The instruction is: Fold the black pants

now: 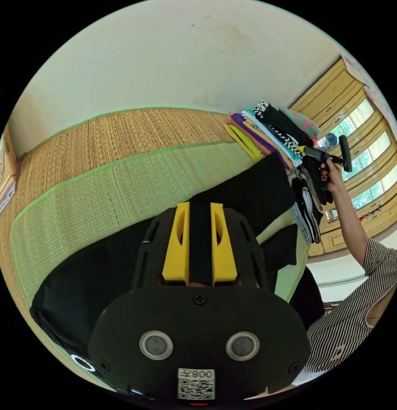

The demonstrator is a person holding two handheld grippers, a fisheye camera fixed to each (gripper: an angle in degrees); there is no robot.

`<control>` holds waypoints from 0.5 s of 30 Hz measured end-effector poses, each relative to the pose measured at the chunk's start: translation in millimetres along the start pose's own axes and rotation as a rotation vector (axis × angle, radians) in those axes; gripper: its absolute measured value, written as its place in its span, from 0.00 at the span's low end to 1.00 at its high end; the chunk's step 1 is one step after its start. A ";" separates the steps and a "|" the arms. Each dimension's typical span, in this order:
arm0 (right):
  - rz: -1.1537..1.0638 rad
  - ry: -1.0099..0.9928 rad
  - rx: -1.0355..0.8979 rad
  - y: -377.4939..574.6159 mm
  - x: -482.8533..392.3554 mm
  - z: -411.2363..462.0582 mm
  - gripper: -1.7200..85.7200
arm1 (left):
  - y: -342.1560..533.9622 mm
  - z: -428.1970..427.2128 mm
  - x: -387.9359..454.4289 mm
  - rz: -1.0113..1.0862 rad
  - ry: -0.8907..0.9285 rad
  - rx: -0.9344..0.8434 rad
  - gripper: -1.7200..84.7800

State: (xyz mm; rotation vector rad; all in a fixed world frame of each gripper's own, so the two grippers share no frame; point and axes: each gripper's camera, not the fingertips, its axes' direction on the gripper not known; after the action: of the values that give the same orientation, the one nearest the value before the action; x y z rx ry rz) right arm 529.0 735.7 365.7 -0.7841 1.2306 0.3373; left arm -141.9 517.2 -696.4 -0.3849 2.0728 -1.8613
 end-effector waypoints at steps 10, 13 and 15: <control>-0.432 -0.286 -0.204 144.1 -156.5 37.5 0.09 | 307.7 -110.0 -56.9 -0.487 -0.123 0.073 0.12; -0.581 -0.314 -0.337 191.9 -216.2 54.5 0.10 | 411.5 -145.4 -64.7 -0.744 -0.179 0.139 0.12; -0.636 -0.333 -0.384 209.3 -243.2 59.7 0.10 | 459.6 -156.3 -66.4 -0.865 -0.192 0.191 0.13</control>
State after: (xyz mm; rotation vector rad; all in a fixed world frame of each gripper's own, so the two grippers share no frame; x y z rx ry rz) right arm 361.3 965.8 525.3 -1.3412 0.5616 0.1677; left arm -138.2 736.9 -1134.3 -1.5225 1.6887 -2.2982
